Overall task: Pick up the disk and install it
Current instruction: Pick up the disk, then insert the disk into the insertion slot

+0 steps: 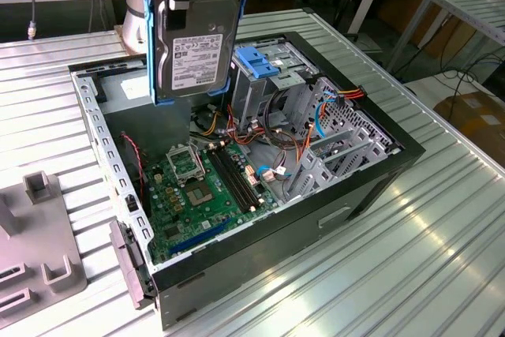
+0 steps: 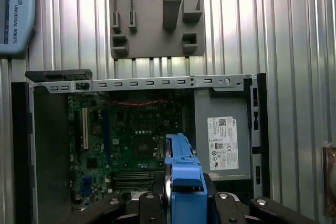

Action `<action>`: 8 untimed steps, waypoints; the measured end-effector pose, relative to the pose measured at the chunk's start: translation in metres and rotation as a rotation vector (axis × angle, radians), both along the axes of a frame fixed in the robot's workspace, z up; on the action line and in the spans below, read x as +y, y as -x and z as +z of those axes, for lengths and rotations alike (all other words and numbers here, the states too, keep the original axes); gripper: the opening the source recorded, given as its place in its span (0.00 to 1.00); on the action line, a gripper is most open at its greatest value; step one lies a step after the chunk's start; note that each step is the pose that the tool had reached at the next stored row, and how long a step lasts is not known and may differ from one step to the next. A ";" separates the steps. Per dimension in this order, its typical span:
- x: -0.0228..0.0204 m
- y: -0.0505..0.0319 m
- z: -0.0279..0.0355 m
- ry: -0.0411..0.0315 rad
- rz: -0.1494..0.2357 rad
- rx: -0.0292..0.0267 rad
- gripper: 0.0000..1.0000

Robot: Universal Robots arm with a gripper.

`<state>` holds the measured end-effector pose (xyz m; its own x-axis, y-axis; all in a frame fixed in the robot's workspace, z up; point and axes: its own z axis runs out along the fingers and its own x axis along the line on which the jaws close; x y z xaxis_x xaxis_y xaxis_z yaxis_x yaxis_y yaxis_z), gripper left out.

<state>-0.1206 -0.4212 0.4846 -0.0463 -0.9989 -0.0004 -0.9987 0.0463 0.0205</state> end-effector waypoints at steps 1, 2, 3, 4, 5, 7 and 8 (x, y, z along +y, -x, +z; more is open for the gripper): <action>-0.0008 -0.0022 -0.0005 0.0004 -0.001 0.0000 0.37; -0.0017 -0.0048 -0.0010 0.0008 -0.002 -0.0001 0.37; -0.0023 -0.0071 -0.0015 0.0009 -0.002 -0.0002 0.37; -0.0023 -0.0074 -0.0014 0.0011 -0.002 -0.0001 0.37; -0.0023 -0.0074 -0.0014 0.0012 -0.002 0.0000 0.37; -0.0023 -0.0075 -0.0014 0.0011 -0.003 0.0000 0.37; -0.0023 -0.0075 -0.0014 0.0011 -0.003 0.0000 0.37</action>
